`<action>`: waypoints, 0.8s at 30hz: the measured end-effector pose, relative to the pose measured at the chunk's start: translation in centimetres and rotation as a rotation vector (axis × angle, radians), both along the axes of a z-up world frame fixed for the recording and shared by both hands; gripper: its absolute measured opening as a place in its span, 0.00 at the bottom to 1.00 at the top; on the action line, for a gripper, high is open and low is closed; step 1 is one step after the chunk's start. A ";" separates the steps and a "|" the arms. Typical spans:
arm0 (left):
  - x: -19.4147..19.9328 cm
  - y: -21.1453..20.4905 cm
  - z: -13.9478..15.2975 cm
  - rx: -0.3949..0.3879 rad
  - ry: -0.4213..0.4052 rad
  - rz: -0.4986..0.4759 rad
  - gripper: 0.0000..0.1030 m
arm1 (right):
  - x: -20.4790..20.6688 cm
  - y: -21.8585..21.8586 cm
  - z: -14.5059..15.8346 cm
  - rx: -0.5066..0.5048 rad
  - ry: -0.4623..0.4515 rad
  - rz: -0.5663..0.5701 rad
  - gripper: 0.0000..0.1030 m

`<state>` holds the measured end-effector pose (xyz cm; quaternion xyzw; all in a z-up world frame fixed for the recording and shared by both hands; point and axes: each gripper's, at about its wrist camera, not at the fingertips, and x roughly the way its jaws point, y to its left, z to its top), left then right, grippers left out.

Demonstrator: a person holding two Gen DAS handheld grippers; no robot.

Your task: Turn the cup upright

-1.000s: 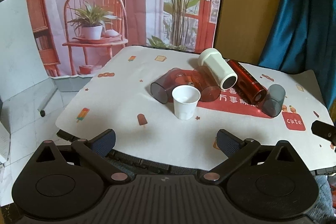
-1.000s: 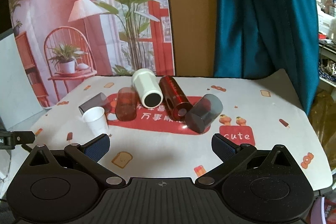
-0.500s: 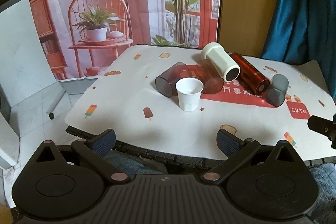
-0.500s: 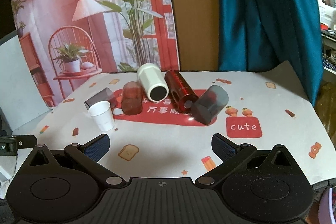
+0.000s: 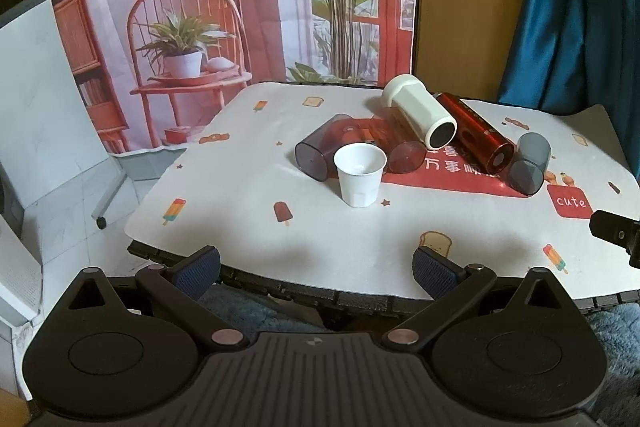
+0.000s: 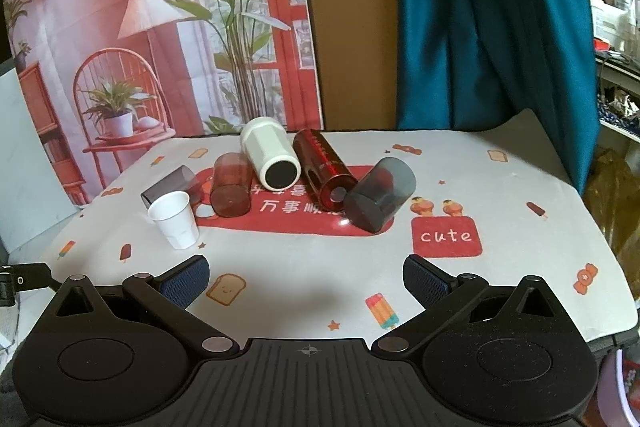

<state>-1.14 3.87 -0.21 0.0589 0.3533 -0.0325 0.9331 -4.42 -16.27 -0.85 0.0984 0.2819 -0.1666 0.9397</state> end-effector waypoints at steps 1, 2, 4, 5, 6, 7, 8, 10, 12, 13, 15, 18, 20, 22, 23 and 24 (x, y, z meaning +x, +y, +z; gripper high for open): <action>0.0 0.1 0.0 -0.004 0.000 0.001 1.00 | 0.0 0.0 0.0 0.001 0.000 -0.001 1.00; 0.0 0.1 0.0 -0.008 0.001 0.003 1.00 | 0.0 0.0 0.0 0.001 0.000 -0.001 1.00; 0.0 0.2 -0.1 -0.014 0.004 0.006 1.00 | 0.0 0.0 0.0 0.002 -0.002 -0.001 1.00; 0.0 0.2 -0.1 -0.013 0.005 0.007 1.00 | 0.0 0.0 0.0 0.005 -0.003 -0.001 1.00; 0.0 0.1 -0.1 -0.011 0.007 0.007 1.00 | 0.0 -0.1 0.0 0.007 -0.003 -0.002 1.00; 0.0 0.1 -0.1 -0.010 0.008 0.007 1.00 | 0.1 -0.1 -0.1 0.009 -0.002 -0.003 1.00; 0.0 0.0 -0.1 -0.009 0.010 0.007 1.00 | 0.0 -0.1 -0.1 0.010 -0.002 -0.004 1.00; 0.0 0.0 -0.2 -0.008 0.013 0.006 1.00 | 0.0 -0.1 -0.1 0.009 -0.002 -0.003 1.00; 0.0 -0.1 -0.2 -0.008 0.016 0.007 1.00 | 0.1 -0.1 -0.2 0.010 -0.001 -0.003 1.00; 0.0 0.0 -0.2 -0.008 0.017 0.008 1.00 | 0.1 -0.1 -0.2 0.011 0.000 -0.003 1.00; -0.1 0.0 -0.2 -0.009 0.019 0.011 1.00 | 0.1 -0.1 -0.3 0.015 0.002 -0.003 1.00; 0.0 0.0 -0.2 -0.008 0.021 0.009 1.00 | 0.0 -0.1 -0.5 0.021 0.006 -0.006 1.00; 0.0 0.0 -0.2 -0.008 0.021 0.006 1.00 | 0.1 -0.1 -0.5 0.023 0.008 -0.007 1.00; -0.1 0.0 -0.2 -0.007 0.021 0.005 1.00 | 0.0 -0.1 -0.5 0.023 0.008 -0.007 1.00; -0.1 0.0 -0.2 -0.008 0.021 0.006 1.00 | 0.0 -0.1 -0.5 0.023 0.008 -0.007 1.00; -0.1 0.0 -0.2 -0.008 0.021 0.006 1.00 | 0.0 -0.1 -0.6 0.024 0.008 -0.006 1.00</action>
